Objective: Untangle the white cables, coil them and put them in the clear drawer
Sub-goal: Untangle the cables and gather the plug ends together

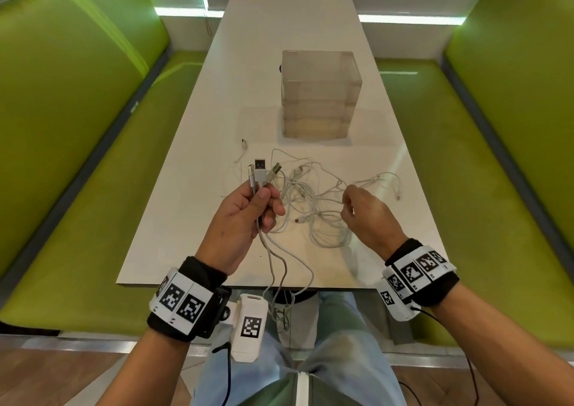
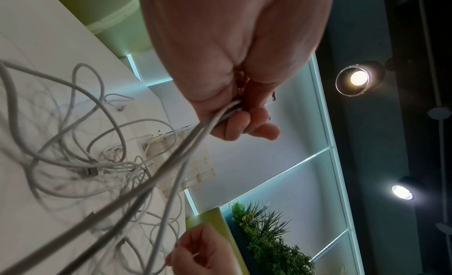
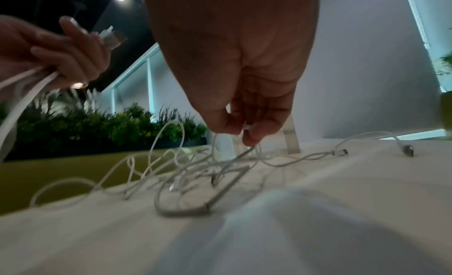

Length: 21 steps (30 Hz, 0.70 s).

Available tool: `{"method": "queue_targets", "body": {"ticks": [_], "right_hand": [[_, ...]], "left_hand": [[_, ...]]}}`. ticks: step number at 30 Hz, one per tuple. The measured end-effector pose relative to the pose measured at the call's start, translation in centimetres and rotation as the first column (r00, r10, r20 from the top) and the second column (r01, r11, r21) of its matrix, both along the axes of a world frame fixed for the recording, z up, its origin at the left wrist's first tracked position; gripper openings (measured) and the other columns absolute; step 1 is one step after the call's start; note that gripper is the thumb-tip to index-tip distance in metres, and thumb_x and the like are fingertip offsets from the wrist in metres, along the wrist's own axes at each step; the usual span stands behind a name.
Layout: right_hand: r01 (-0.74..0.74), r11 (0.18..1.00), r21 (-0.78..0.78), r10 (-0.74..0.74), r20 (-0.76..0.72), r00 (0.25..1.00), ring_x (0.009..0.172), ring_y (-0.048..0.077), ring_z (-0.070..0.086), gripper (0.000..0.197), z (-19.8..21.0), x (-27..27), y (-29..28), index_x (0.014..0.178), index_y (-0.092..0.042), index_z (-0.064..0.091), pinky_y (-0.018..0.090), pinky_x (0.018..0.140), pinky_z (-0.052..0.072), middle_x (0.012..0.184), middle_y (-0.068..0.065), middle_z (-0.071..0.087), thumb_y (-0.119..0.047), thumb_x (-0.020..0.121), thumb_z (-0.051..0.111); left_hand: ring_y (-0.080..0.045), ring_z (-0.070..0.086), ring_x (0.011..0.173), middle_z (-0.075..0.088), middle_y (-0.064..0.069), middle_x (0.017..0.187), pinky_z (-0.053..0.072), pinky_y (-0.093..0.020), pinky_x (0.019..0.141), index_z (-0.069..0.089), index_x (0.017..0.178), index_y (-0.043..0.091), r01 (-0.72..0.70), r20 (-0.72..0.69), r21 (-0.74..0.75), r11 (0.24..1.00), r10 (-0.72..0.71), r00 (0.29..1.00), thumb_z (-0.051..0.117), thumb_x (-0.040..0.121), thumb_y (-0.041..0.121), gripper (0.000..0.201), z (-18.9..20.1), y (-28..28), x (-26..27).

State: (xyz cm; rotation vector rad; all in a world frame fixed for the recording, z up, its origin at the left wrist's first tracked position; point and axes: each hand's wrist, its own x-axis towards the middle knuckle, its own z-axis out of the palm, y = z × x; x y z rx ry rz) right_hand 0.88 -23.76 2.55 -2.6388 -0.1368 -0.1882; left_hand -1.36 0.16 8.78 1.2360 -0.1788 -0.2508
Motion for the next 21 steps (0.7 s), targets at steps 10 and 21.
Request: {"method": "queue_targets", "body": {"ticks": [10, 21], "right_hand": [[-0.402, 0.896, 0.188, 0.415, -0.033, 0.909, 0.079, 0.004, 0.052, 0.016, 9.6, 0.7, 2.6, 0.091, -0.004, 0.071, 0.01, 0.074, 0.04, 0.09, -0.008, 0.052, 0.0, 0.088, 0.056], [-0.235, 0.768, 0.595, 0.193, 0.134, 0.972, 0.077, 0.017, 0.068, 0.03, 10.0, 1.3, 5.8, 0.088, -0.015, 0.049, 0.033, 0.07, 0.059, 0.085, 0.003, 0.064, 0.002, 0.077, 0.071]], "left_hand": [[-0.013, 0.069, 0.074, 0.073, -0.002, 0.078, 0.055, -0.024, 0.07, 0.055, 0.091, 0.006, -0.159, 0.01, 0.088, 0.983, 0.158, 0.987, 0.034, 0.102, 0.011, 0.025, -0.5, -2.6, 2.2], [-0.023, 0.068, 0.101, 0.073, -0.007, 0.099, 0.052, -0.03, 0.09, 0.06, 0.112, 0.011, -0.037, -0.055, -0.005, 0.999, 0.036, 0.998, 0.032, 0.103, 0.016, 0.029, -1.6, -4.3, 1.9]]}}
